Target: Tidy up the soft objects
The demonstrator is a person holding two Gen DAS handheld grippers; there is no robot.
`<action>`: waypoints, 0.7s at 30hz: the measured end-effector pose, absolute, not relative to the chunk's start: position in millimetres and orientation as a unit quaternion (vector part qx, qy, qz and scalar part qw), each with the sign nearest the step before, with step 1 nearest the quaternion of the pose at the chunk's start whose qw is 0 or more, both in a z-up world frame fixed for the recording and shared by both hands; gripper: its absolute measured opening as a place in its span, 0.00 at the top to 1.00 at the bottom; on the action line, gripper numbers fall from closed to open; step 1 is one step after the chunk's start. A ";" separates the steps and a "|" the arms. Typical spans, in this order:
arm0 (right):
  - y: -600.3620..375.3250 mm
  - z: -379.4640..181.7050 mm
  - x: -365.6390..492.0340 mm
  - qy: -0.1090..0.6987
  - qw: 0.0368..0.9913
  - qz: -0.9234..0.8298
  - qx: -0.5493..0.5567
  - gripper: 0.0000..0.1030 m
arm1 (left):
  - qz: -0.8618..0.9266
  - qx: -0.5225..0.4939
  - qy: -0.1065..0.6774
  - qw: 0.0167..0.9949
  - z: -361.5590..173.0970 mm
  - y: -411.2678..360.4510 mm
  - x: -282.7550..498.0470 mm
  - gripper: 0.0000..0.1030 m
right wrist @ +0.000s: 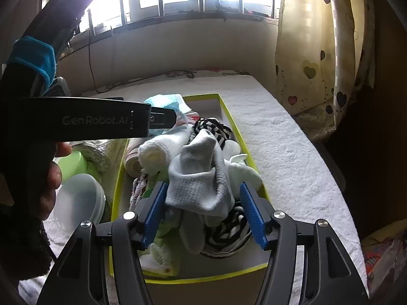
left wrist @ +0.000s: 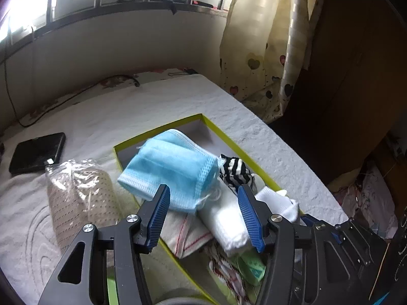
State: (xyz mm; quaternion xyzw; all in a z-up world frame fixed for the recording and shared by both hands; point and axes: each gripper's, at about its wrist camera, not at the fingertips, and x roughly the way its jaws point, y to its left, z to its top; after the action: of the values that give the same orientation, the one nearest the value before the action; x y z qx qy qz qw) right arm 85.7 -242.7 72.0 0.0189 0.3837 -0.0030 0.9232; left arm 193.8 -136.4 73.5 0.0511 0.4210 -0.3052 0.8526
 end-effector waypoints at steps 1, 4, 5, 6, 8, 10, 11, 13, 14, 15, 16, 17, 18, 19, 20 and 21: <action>-241.8 72.3 84.1 0.382 0.924 -0.002 0.019 0.41 | -0.306 0.051 0.419 0.853 74.9 -134.5 191.0 0.46; -238.3 75.0 79.9 0.376 0.926 0.001 0.019 0.41 | -0.302 0.051 0.416 0.856 77.3 -129.4 184.3 0.44; -236.9 76.2 78.5 0.374 0.927 0.000 0.018 0.40 | -0.300 0.051 0.415 0.857 78.3 -127.4 181.6 0.44; -236.1 77.5 77.4 0.371 0.928 -0.001 0.018 0.40 | -0.297 0.050 0.415 0.859 79.4 -125.2 178.9 0.43; -235.9 79.5 75.5 0.367 0.930 -0.005 0.023 0.40 | -0.295 0.049 0.411 0.861 82.4 -120.2 172.8 0.43; -235.5 81.1 72.9 0.365 0.931 -0.006 0.029 0.40 | -0.288 0.049 0.408 0.865 85.2 -114.3 166.9 0.43; -235.8 81.5 72.7 0.364 0.931 -0.007 0.030 0.40 | -0.283 0.050 0.407 0.867 86.5 -111.0 164.0 0.43; -234.6 83.0 69.6 0.362 0.932 -0.011 0.032 0.40 | -0.278 0.047 0.407 0.869 88.3 -104.9 158.6 0.42; -234.1 83.7 67.9 0.362 0.931 -0.010 0.034 0.40 | -0.276 0.043 0.407 0.870 89.7 -100.5 154.6 0.42; -233.3 84.5 66.2 0.361 0.932 -0.010 0.035 0.40 | -0.275 0.042 0.405 0.871 90.7 -97.0 150.6 0.42; -232.1 85.6 64.0 0.360 0.932 -0.010 0.036 0.40 | -0.273 0.041 0.404 0.872 91.6 -94.2 147.4 0.42; -231.2 86.4 62.5 0.358 0.933 -0.009 0.036 0.40 | -0.270 0.040 0.403 0.874 92.3 -91.5 144.3 0.42; -230.0 87.3 60.6 0.356 0.934 -0.008 0.036 0.40 | -0.266 0.039 0.400 0.876 93.4 -87.7 139.9 0.42; -228.6 88.2 58.9 0.355 0.934 -0.007 0.037 0.40 | -0.265 0.040 0.397 0.878 94.3 -84.8 136.2 0.42; -226.5 89.3 56.4 0.354 0.935 -0.005 0.036 0.40 | -0.263 0.040 0.397 0.878 94.5 -82.3 133.9 0.42; -225.1 90.0 54.8 0.353 0.935 -0.003 0.036 0.40 | -0.260 0.039 0.398 0.879 94.6 -78.7 130.3 0.42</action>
State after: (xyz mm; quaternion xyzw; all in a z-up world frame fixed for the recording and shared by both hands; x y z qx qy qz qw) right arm 54.8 -225.1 90.0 0.0357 0.3528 -0.0029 0.9350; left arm 130.3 -78.7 94.6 0.0393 0.3979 -0.2596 0.8791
